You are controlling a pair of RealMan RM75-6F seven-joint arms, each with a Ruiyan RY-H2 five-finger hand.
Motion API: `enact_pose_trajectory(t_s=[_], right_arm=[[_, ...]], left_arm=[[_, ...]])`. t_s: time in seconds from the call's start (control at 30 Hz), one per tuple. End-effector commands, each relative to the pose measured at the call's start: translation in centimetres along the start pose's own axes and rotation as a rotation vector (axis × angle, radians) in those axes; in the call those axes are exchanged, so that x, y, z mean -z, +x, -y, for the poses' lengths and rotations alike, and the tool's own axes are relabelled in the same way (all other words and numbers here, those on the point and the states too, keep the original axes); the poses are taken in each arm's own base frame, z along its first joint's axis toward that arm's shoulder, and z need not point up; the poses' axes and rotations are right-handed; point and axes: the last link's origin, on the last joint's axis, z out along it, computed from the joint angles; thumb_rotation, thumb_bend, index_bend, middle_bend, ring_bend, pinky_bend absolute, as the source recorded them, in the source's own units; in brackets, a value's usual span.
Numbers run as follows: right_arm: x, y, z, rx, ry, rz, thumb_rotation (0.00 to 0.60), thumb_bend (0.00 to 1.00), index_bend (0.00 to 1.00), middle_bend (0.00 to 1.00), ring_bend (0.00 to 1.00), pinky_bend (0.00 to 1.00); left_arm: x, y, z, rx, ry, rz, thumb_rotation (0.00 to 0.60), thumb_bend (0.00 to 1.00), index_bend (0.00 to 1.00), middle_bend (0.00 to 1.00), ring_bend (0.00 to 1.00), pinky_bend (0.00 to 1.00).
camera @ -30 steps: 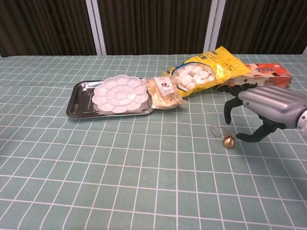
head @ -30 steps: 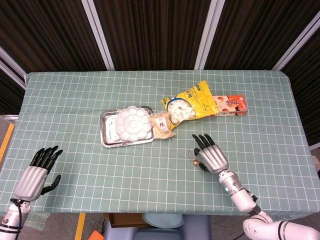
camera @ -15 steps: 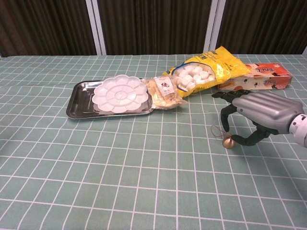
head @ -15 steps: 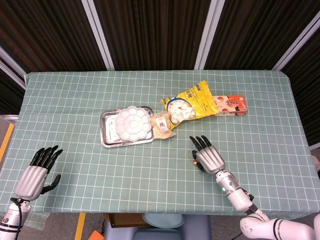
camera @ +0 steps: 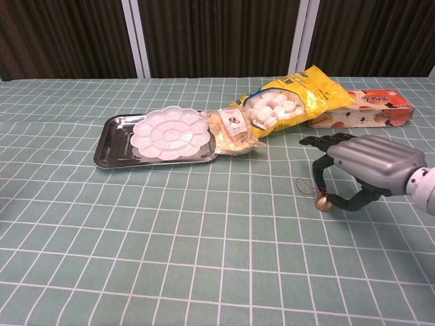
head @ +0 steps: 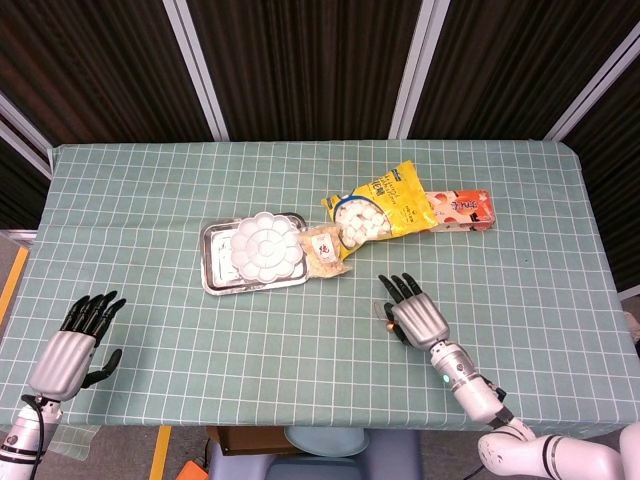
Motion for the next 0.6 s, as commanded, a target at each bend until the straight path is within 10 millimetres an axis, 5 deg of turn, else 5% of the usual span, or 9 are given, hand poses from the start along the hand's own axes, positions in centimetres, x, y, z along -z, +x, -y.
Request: enact_pose_trajectory(t_s=[0.03, 0.6], right_arm=[[0.01, -0.01, 0.0, -0.001, 0.0, 0.001, 0.6, 0.53, 0.64, 0.05, 0.0, 0.0], [0.26, -0.21, 0.35, -0.002, 0.014, -0.006, 0.6, 0.54, 0.65, 0.07, 0.0, 0.0]], left_arm=[[0.0, 0.02, 0.0, 0.0, -0.001, -0.001, 0.6, 0.42, 0.0, 0.0, 0.0, 0.05], [0.01, 0.05, 0.08, 0.0, 0.001, -0.001, 0.6, 0.42, 0.0, 0.0, 0.0, 0.06]])
